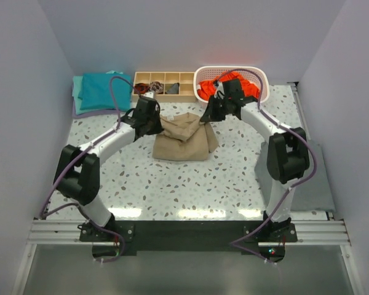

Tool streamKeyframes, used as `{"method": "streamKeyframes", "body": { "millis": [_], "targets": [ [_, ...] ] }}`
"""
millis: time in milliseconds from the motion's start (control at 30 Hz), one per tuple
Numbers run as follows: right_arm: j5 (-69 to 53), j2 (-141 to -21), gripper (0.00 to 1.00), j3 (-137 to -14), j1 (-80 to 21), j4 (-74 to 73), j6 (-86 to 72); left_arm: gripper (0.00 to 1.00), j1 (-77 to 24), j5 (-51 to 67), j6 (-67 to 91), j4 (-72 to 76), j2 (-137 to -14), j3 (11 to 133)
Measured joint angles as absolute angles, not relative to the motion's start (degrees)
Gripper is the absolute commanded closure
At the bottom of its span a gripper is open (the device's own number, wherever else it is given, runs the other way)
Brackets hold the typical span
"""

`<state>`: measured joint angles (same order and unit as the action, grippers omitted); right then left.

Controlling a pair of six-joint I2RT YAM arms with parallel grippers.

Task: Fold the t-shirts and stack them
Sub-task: Fold the tshirt

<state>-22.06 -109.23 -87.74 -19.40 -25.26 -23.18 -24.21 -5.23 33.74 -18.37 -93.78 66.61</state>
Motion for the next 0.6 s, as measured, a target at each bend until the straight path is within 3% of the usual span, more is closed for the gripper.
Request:
{"method": "streamKeyframes", "body": {
  "millis": [333,400,433,467,533,567,600],
  "targets": [
    [-25.4,-125.0,0.94,-106.3,-16.5,-25.7,-23.4,1.0,-17.8,-2.9,31.6,-16.0,-104.0,78.0],
    [-25.7,-128.1,0.68,-109.3,-16.1,-25.8,-23.6,0.97,-16.3,-2.6,31.3,-15.7,-106.2,79.8],
    [-25.7,-129.4,0.53,-110.4,-15.8,-25.7,-23.9,0.65,-15.5,-2.3,31.1,-15.5,-107.5,80.9],
    [-25.7,-130.7,0.39,-111.4,-15.6,-25.9,-24.3,0.51,-14.8,-2.1,30.8,-15.2,-109.0,81.9],
    [-25.7,-133.3,0.36,-113.6,-15.2,-26.2,-24.6,0.33,-13.8,-1.2,30.2,-14.5,-112.3,83.7],
    [-25.6,-134.2,0.34,-114.3,-15.1,-26.2,-24.5,0.31,-13.5,-1.0,30.0,-14.3,-114.0,84.7],
    [-25.6,-135.1,0.34,-114.9,-15.0,-26.7,-24.5,0.2,-13.3,-1.0,29.8,-14.2,-115.6,85.5]
  ]
}}
